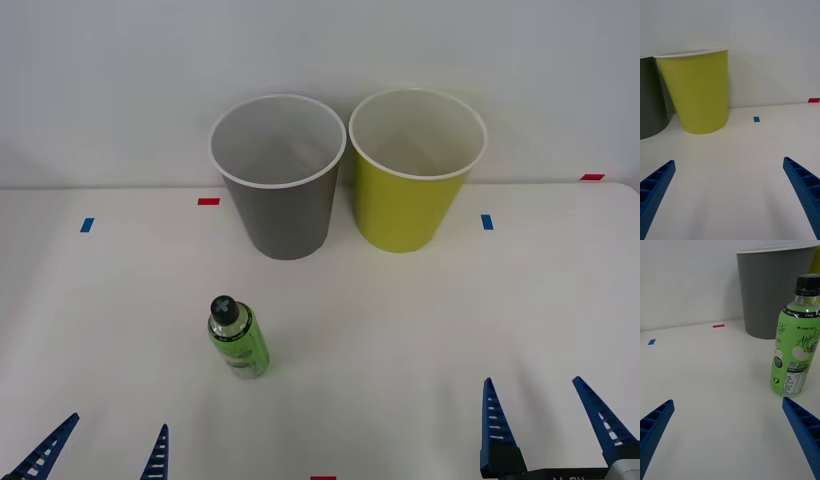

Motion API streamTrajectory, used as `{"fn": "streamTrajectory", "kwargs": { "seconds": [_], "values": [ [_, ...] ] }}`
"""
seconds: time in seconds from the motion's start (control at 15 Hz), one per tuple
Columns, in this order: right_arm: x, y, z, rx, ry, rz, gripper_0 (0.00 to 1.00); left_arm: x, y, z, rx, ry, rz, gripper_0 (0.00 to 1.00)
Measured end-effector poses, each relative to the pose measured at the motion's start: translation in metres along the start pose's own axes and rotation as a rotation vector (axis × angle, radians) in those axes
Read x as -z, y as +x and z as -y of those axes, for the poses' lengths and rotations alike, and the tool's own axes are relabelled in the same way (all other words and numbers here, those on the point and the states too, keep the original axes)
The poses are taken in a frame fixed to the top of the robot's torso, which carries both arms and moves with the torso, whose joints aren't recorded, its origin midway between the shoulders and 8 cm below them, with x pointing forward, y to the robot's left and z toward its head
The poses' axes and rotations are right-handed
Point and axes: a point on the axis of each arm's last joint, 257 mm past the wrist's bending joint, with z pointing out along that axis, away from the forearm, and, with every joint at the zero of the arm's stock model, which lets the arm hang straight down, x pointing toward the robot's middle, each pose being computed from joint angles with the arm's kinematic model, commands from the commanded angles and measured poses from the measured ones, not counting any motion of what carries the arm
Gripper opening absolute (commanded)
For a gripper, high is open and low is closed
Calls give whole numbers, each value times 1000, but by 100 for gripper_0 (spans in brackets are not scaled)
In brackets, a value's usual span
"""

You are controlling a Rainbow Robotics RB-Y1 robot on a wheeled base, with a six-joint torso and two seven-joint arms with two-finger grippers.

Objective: Put cans in the gray bin and PET bottles in the light green bin.

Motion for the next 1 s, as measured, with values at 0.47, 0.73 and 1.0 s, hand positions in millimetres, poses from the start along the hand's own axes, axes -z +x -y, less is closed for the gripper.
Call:
{"fn": "streamTrajectory", "kwargs": {
  "seconds": [0.47,0.73,1.0],
  "values": [
    [0,0,0,0,0,0,100,0,0,0,0,0,0,100],
    [0,0,0,0,0,0,100,0,0,0,0,0,0,100],
    [0,0,0,0,0,0,100,0,0,0,0,0,0,100]
  ]
}}
